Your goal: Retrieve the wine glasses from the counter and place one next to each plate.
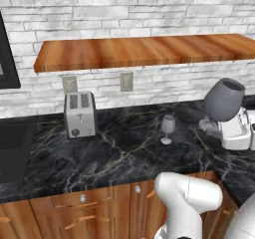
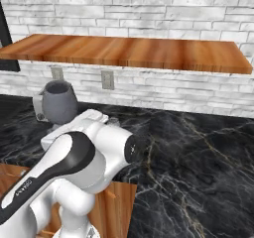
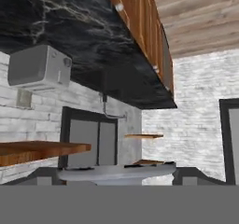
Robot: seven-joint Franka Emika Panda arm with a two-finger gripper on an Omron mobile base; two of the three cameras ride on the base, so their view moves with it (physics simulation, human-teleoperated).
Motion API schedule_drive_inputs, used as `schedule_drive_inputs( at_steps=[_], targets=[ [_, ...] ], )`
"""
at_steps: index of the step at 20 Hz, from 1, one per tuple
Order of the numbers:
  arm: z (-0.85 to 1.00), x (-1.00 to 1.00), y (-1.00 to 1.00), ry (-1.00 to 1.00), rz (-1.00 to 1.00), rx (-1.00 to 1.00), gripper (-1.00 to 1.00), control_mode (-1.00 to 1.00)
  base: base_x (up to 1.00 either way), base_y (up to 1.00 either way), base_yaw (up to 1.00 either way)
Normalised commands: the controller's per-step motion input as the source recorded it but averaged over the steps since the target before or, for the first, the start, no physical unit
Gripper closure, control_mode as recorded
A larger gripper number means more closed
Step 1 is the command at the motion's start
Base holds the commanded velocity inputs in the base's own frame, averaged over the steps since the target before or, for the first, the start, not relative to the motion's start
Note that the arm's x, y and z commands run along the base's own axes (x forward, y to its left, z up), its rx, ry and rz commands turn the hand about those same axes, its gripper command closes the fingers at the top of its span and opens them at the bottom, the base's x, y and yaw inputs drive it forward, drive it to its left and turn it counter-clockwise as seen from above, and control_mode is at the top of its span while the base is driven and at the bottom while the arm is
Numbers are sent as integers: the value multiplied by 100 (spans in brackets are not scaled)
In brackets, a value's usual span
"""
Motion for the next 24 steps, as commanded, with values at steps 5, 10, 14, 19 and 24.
schedule_drive_inputs(
  at_steps=[5,10,14,19,24],
  targets=[
    [16,-17,0,-5,0,0,100,100,-78,0,0],
    [0,0,0,0,0,0,100,100,-100,22,-1],
    [0,0,0,0,0,0,100,100,-100,100,-10],
    [0,0,0,0,0,0,100,100,-100,100,-21],
    [0,0,0,0,0,0,100,100,-84,60,-73]
  ],
)
